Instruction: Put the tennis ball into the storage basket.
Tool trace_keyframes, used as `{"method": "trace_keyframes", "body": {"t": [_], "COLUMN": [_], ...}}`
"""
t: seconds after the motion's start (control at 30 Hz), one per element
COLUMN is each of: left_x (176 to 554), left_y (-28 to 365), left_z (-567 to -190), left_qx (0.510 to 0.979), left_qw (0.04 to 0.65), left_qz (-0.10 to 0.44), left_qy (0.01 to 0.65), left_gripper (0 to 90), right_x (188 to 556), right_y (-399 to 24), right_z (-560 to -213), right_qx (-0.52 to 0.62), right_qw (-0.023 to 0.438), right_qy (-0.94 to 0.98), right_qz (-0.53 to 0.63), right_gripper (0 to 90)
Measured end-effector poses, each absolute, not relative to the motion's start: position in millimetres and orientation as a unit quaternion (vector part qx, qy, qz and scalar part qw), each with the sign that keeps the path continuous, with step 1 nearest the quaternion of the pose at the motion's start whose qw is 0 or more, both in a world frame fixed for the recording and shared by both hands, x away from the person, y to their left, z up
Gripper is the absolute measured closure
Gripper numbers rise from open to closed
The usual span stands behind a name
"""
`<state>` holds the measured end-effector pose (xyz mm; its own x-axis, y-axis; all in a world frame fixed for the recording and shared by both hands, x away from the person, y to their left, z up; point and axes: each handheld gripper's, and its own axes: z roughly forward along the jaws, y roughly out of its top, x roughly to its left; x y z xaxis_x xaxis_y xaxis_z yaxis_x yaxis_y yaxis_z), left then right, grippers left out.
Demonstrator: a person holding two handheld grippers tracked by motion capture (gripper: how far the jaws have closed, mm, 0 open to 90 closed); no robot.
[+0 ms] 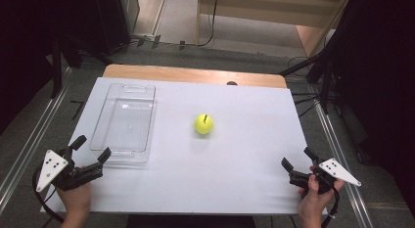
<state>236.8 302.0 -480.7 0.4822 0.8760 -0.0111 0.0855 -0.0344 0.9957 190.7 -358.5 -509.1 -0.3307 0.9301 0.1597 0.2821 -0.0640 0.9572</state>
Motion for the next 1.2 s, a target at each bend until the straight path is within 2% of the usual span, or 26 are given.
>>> {"method": "trace_keyframes", "body": {"t": [0.5,0.7,1.2], "left_x": [237,237,237], "left_y": [300,299,298], "left_z": [-481,-481,-481], "left_qx": [0.640,0.641,0.646], "left_qw": [0.577,0.577,0.573], "left_qz": [0.340,0.339,0.338], "left_qy": [0.376,0.376,0.374], "left_gripper": [11.1,11.1,11.1], "right_x": [200,208,229], "right_y": [-347,-345,-329], "right_z": [-492,-482,-465], "right_qx": [0.475,0.467,0.457], "right_qw": [0.310,0.294,0.294], "right_qy": [0.645,0.660,0.687], "right_qz": [0.513,0.510,0.482], "right_gripper": [0.0,0.0,0.0]}}
